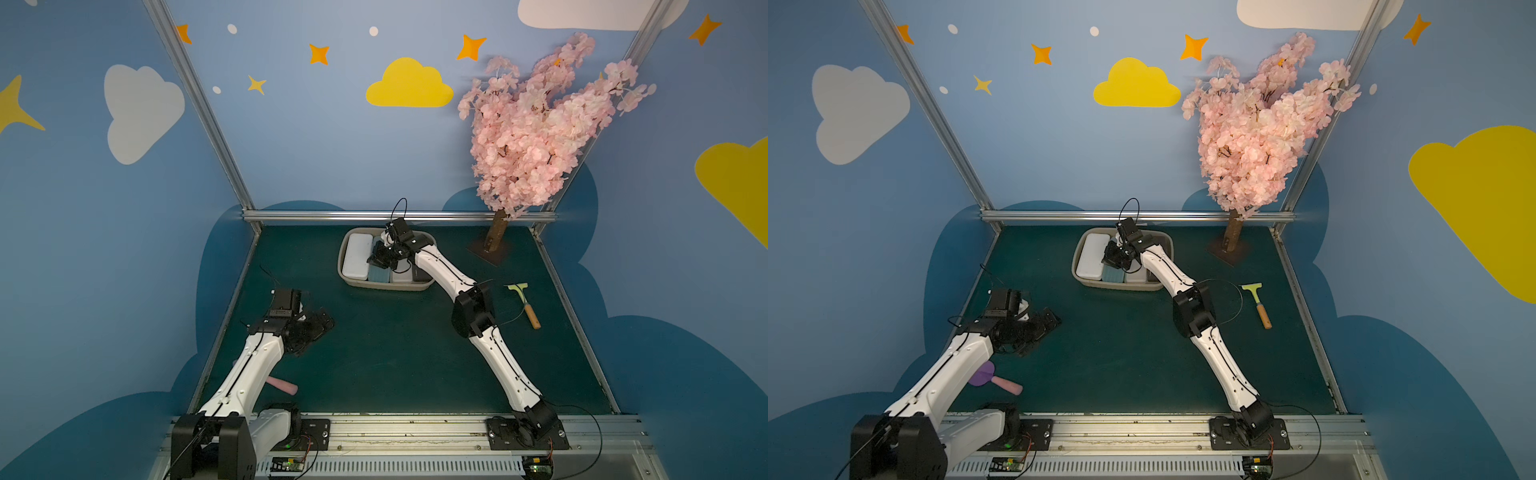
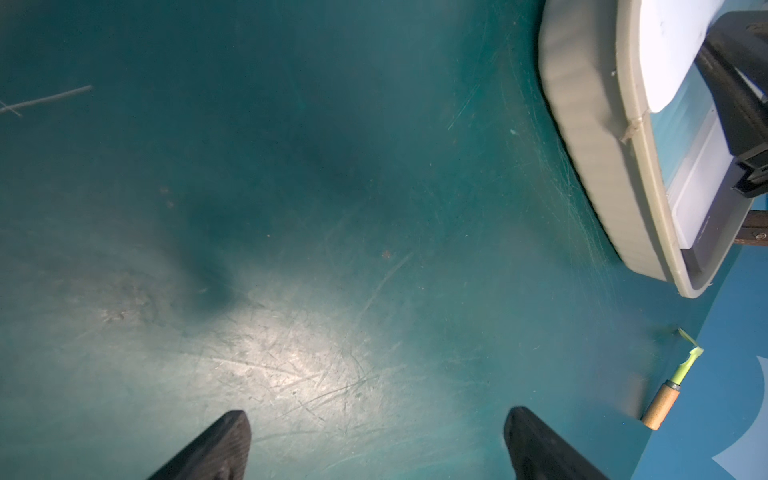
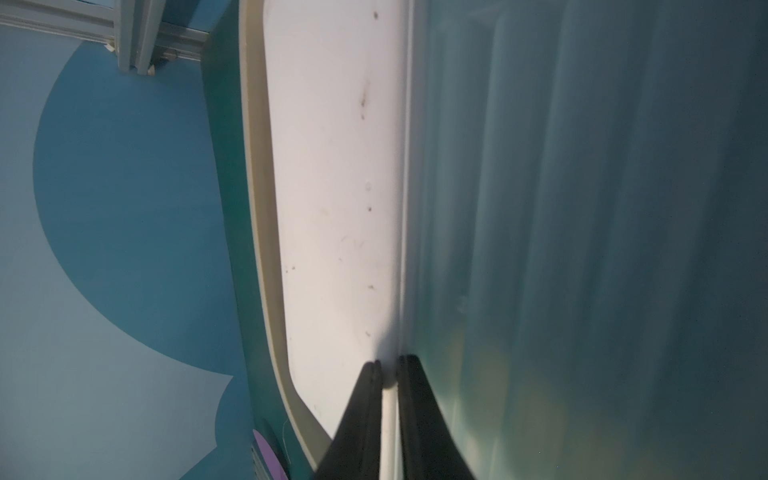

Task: Put the pencil case into the storage box
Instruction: Place the pencil case at the storage box, then reset both arms

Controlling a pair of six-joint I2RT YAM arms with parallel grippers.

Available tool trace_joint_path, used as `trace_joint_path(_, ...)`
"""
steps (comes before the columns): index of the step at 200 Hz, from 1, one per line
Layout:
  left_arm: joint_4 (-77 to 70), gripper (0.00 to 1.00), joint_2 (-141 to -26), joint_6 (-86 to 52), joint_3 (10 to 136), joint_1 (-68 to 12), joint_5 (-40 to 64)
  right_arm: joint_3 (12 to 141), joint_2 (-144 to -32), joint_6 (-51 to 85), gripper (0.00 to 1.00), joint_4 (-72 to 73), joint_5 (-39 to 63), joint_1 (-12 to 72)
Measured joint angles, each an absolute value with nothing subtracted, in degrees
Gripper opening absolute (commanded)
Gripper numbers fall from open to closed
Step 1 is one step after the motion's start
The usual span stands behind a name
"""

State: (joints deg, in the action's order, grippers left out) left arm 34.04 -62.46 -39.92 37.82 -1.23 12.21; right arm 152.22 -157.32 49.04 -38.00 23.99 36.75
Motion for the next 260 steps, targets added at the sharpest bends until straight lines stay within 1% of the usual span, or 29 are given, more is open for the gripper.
trace_joint_path(44, 34.1, 0.99, -61.2, -39.9, 37.8, -1.2, 12.2, 146.7, -151.5, 45.0, 0.37, -38.0, 22.7, 36.2)
trace_joint_path(61, 34.4, 0.99, -60.3, -39.8, 37.8, -1.2, 12.1, 142.4, -146.3, 42.8, 0.41, -37.9, 21.7, 35.9)
trace_joint_path(75, 35.4, 0.99, -59.9, -39.1, 38.7, -1.2, 11.5, 136.2, -139.7, 40.4, 0.45, -37.3, 19.8, 35.4)
trace_joint_path(107, 35.7, 0.99, -59.4, -36.5, 43.1, -1.3, 7.2, 115.8, -119.2, 31.2, 0.59, -35.6, 12.6, 33.6)
trace_joint_path(138, 31.5, 0.99, -56.6, -32.1, 43.3, -1.8, -1.3, 92.2, -100.2, 22.0, 0.69, -33.0, 2.1, 30.4)
trace_joint_path(153, 27.0, 0.99, -53.8, -29.0, 40.4, -2.0, -5.6, 80.6, -93.2, 17.9, 0.73, -31.3, -2.4, 27.7)
trace_joint_path(177, 17.8, 1.00, -48.9, -23.5, 32.5, -2.0, -10.9, 63.6, -82.7, 11.8, 0.80, -27.5, -9.1, 20.6)
trace_joint_path(190, 12.6, 1.00, -47.0, -20.8, 27.8, -2.0, -13.1, 56.3, -77.0, 9.1, 0.85, -24.4, -11.6, 16.4)
trace_joint_path(206, 7.0, 1.00, -46.4, -18.5, 22.8, -2.0, -15.3, 49.1, -70.8, 6.2, 0.88, -19.0, -13.4, 11.9)
trace_joint_path(227, 1.7, 1.00, -47.9, -17.3, 18.9, -1.4, -17.5, 42.6, -68.1, 4.6, 0.91, -11.0, -14.0, 7.6)
trace_joint_path(260, -8.1, 1.00, -53.0, -16.3, 15.8, 0.7, -18.9, 35.6, -74.2, 3.9, 0.94, 1.9, -13.8, 4.4)
